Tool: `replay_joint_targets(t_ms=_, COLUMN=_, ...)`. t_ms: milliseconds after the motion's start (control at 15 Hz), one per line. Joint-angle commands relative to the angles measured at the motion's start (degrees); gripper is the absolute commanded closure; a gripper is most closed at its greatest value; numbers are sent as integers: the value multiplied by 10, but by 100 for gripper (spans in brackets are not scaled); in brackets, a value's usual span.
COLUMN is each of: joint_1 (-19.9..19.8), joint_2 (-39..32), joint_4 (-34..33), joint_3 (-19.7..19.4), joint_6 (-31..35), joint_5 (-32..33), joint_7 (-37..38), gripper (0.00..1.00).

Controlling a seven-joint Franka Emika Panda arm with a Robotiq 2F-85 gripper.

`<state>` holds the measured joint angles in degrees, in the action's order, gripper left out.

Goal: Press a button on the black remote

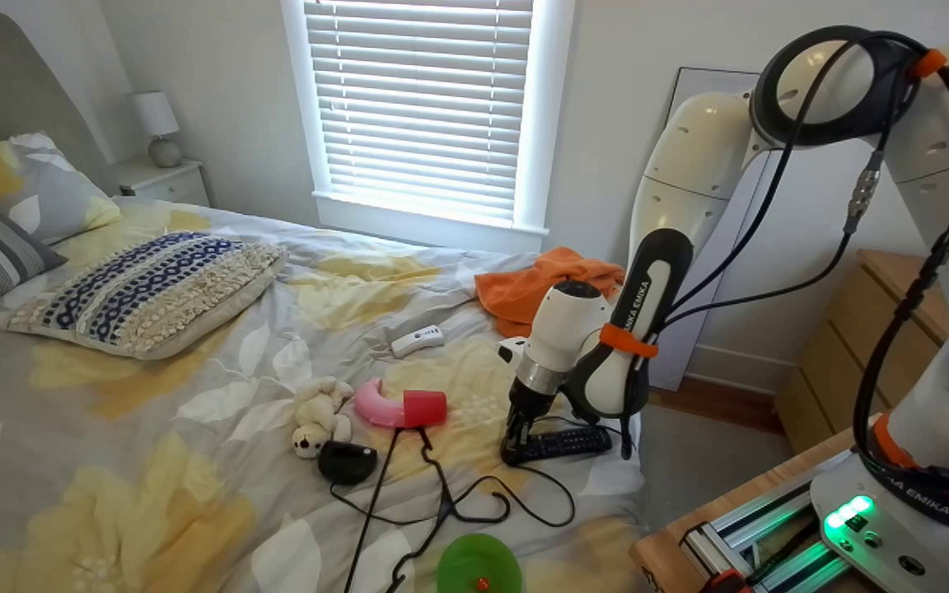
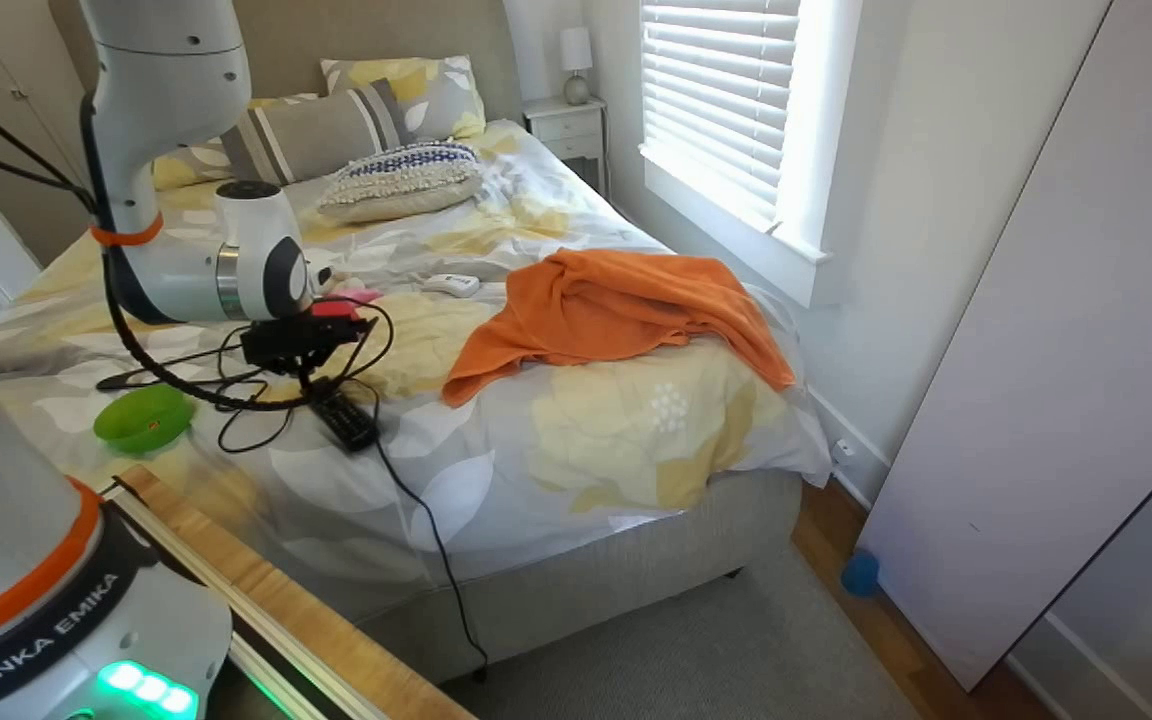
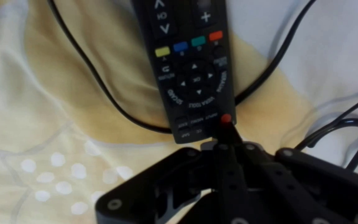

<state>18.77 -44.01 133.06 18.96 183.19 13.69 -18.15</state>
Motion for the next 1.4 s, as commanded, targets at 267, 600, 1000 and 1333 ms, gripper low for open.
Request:
replay_joint_targets(t_ms=267, joint_1=5, joint_2=-10, joint_4=-9, joint_3=-5, joint_6=-10, joint_5=24, joint_7=4, gripper=100)
replay_joint_targets(t_ms=600, joint_1=-17, joint_2=1, joint_4=0, joint_3=17, joint_6=-10, joint_5=27, joint_7=2, gripper=100)
replay_joint_targets(t_ms=1000, joint_1=-32, joint_2=8, joint_4=5, joint_3=33, joint_6=-14, joint_5=25, joint_7=4, gripper=100)
replay_joint_targets(t_ms=1333, joint_1=-42, joint_2=12, joint_4=9, joint_3=37, joint_6=-25, joint_5=23, joint_7=6, gripper=100)
